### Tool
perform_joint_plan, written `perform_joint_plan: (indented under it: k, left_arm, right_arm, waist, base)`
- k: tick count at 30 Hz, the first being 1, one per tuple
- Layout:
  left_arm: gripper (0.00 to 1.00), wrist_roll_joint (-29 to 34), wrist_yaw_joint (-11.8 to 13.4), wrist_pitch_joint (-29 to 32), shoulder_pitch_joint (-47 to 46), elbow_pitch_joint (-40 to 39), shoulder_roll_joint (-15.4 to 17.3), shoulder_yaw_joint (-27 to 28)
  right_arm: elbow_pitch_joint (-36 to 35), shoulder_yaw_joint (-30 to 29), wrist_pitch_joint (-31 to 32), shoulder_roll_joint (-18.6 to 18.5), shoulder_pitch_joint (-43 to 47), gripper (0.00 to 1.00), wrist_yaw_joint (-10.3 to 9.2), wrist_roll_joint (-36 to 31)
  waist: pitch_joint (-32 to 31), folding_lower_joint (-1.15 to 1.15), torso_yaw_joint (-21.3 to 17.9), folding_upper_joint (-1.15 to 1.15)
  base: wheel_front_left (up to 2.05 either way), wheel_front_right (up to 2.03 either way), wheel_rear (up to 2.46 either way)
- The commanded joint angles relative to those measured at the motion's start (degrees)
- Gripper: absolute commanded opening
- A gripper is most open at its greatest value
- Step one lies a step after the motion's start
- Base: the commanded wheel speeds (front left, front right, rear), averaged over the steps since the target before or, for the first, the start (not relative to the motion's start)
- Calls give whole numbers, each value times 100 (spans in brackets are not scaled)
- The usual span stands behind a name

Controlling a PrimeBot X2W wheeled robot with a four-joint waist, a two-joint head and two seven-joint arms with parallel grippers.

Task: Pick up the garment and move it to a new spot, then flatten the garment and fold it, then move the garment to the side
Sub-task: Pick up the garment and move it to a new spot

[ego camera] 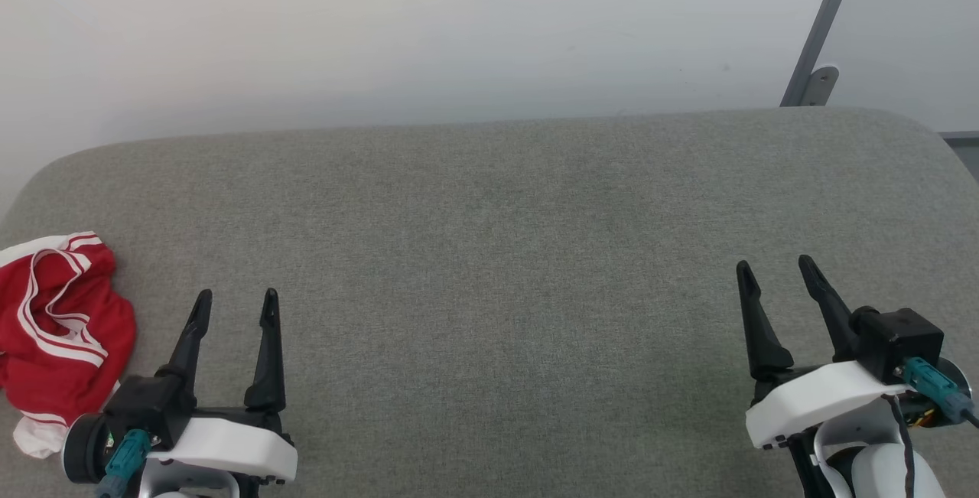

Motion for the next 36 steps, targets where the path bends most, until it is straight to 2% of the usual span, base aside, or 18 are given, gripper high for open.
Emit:
perform_joint_plan:
  k: [1,13,18,25,36]
  left_arm:
    - [100,53,-18,-38,-20,22,17,23]
    - [100,-6,-57,-38,-33,55,12,21]
    - [100,-57,-67,-37,-97,134,-5,99]
    - [100,-99,60,-37,-149,264,-79,328]
    - [100,39,202,-37,28,233,-86,501]
  right_arm:
    - [-22,-15,-50,26,-54,100,2,-42]
    - [-22,-81,-94,38,-1,100,2,-85]
    - [-39,0,-65,42,-5,100,2,-67]
    - [-26,249,19,33,-88,100,2,-1]
    - [37,657,93,-8,-179,100,2,100]
  waist:
    - [1,0,-4,0]
    - [10,0,4,0]
    - [-10,0,144,0]
    - [-76,0,673,0]
    - [-222,0,1858,0]
  base:
    - [0,0,0]
    - [0,0,0]
    - [0,0,0]
    - [0,0,0]
    - [0,0,0]
